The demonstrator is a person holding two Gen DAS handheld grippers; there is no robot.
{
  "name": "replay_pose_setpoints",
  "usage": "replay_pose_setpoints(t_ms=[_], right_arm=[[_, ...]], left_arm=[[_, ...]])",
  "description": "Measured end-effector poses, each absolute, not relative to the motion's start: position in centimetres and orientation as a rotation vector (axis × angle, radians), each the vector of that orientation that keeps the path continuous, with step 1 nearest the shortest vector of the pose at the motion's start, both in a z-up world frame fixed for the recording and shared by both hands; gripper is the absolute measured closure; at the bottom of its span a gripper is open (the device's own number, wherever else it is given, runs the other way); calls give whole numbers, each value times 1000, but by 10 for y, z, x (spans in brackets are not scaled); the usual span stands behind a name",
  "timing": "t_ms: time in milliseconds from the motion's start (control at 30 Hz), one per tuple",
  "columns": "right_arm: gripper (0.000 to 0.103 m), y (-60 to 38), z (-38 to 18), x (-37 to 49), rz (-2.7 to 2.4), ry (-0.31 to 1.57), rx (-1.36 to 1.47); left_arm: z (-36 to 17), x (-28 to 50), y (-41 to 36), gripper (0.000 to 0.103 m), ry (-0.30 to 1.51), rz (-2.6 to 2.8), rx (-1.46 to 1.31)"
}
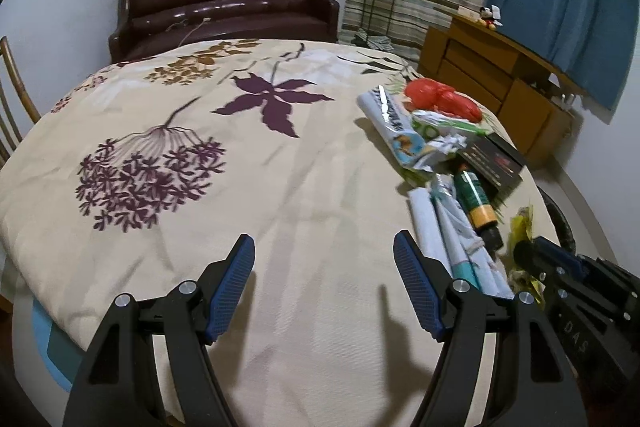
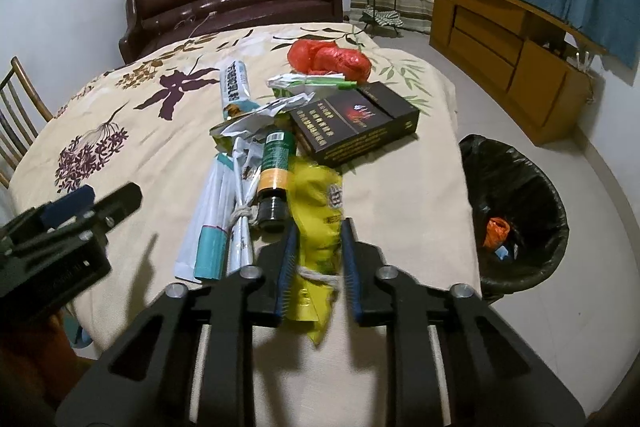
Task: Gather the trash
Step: 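Move back to the bedspread and close the right tool on the yellow snack bag, then close the left tool on the white tube while the right tool holds the snack bag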
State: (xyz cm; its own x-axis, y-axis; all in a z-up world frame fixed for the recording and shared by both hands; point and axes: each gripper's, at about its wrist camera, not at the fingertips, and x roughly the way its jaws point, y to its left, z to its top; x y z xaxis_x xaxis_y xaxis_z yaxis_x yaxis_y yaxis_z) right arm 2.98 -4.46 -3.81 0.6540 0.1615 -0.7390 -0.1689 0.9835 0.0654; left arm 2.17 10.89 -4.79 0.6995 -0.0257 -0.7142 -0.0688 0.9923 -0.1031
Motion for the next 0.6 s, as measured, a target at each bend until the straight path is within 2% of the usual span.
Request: replay_pose_setpoints(t_ms=[600], right_arm=[[84, -65, -43, 32, 188, 841, 15]], left_arm=[[-60, 37, 71, 33, 864, -41, -82]])
